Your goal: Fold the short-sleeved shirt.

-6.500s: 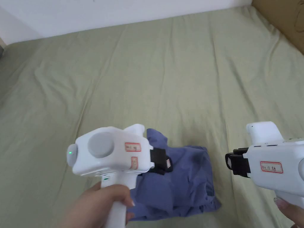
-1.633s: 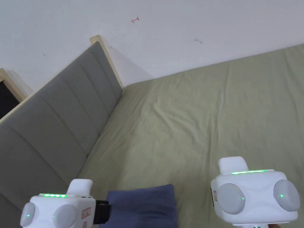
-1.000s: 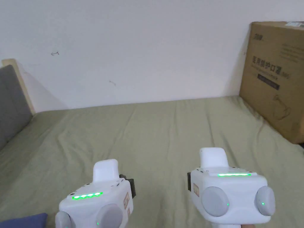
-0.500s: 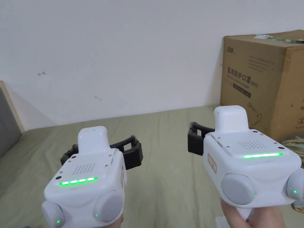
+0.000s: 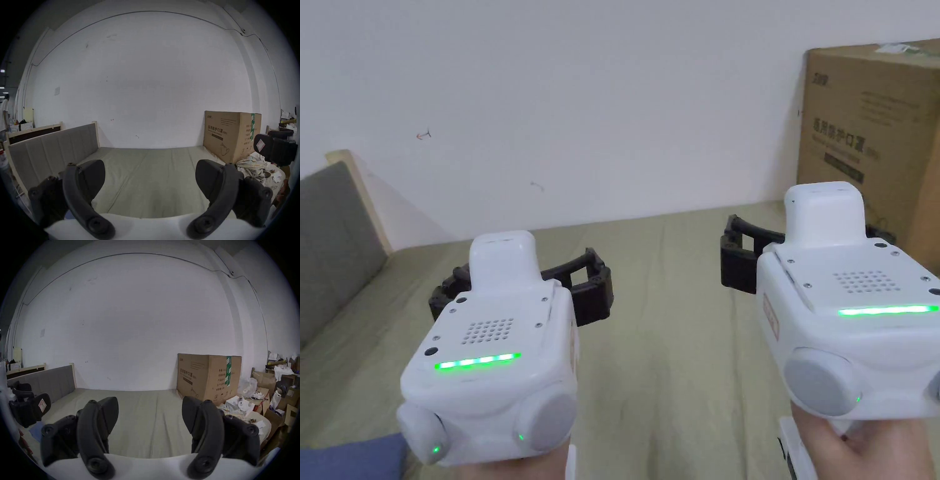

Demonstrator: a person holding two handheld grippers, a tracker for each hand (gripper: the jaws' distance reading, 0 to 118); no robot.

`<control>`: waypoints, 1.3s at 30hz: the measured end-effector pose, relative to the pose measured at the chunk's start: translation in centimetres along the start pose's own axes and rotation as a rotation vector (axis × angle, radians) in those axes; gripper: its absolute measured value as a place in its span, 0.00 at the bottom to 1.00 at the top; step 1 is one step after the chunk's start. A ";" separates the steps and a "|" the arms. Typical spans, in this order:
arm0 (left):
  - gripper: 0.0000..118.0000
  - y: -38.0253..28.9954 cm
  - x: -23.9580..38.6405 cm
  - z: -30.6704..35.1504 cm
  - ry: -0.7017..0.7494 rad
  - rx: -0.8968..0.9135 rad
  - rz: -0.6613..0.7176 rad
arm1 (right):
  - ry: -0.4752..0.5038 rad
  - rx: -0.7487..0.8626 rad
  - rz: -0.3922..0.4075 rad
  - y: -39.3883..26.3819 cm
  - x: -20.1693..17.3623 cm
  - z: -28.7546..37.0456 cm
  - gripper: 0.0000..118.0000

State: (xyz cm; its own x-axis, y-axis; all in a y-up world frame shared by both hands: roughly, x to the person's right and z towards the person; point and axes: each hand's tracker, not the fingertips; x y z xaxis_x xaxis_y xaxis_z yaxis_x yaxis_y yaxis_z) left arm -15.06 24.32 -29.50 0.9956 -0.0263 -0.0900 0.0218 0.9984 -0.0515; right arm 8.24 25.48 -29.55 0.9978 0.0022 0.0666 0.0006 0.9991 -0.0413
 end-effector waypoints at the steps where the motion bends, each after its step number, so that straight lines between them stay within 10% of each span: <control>1: 0.95 0.0 -0.1 0.0 0.006 -0.004 -0.001 | 0.004 0.003 -0.005 0.1 0.2 0.2 0.73; 39: 0.95 2.1 -1.6 0.6 -0.004 0.015 -0.008 | -0.021 -0.022 -0.023 1.9 -2.0 -0.5 0.73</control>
State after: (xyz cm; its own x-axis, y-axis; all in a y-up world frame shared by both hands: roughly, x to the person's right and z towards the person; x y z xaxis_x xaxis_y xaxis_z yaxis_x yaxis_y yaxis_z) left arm -16.60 26.48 -28.84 0.9958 -0.0340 -0.0854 0.0308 0.9988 -0.0378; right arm 6.26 27.31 -30.25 0.9958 -0.0192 0.0890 0.0247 0.9978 -0.0614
